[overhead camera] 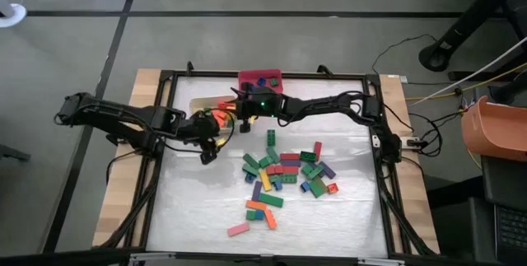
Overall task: Sort blocks by size
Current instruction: Put the large pink wooden block into the white bin
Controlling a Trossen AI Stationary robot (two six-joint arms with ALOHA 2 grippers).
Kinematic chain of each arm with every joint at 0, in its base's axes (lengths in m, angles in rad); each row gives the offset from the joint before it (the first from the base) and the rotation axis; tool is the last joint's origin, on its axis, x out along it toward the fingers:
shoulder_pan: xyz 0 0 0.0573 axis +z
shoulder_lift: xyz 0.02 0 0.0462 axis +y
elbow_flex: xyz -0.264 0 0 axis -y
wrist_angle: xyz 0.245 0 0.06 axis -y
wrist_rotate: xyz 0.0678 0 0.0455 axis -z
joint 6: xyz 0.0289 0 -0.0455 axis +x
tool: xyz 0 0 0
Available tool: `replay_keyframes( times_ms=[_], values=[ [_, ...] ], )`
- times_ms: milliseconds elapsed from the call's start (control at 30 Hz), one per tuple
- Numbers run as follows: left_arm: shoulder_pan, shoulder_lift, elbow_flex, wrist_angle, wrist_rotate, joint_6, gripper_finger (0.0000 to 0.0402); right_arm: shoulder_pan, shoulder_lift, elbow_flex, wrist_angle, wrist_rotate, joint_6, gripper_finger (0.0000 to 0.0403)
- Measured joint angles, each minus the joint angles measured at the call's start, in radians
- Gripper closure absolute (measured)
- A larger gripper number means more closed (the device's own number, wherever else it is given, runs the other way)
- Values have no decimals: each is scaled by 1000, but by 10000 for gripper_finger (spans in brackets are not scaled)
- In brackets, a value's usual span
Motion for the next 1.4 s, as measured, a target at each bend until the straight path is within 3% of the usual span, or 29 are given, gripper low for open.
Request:
replay_keyframes(
  times_ms=[167, 433, 667, 1100, 1400],
  values=[
    [-102, 23, -59, 221, 13, 15, 229, -7, -92, 1, -212, 2, -88, 297],
    [-286, 127, -131, 568, 124, 81, 229, -7, -242, 0, -526, 33, -189, 297],
    [-418, 273, -130, 763, 153, -28, 229, -7, -328, 0, -647, 114, -195, 297],
    [-575, 609, 102, 770, 167, -256, 229, -7, -395, 0, -821, 114, -45, 297],
    [-583, 762, 280, 515, 167, -361, 229, -7, -394, 0, -866, 115, -43, 297]
  ],
)
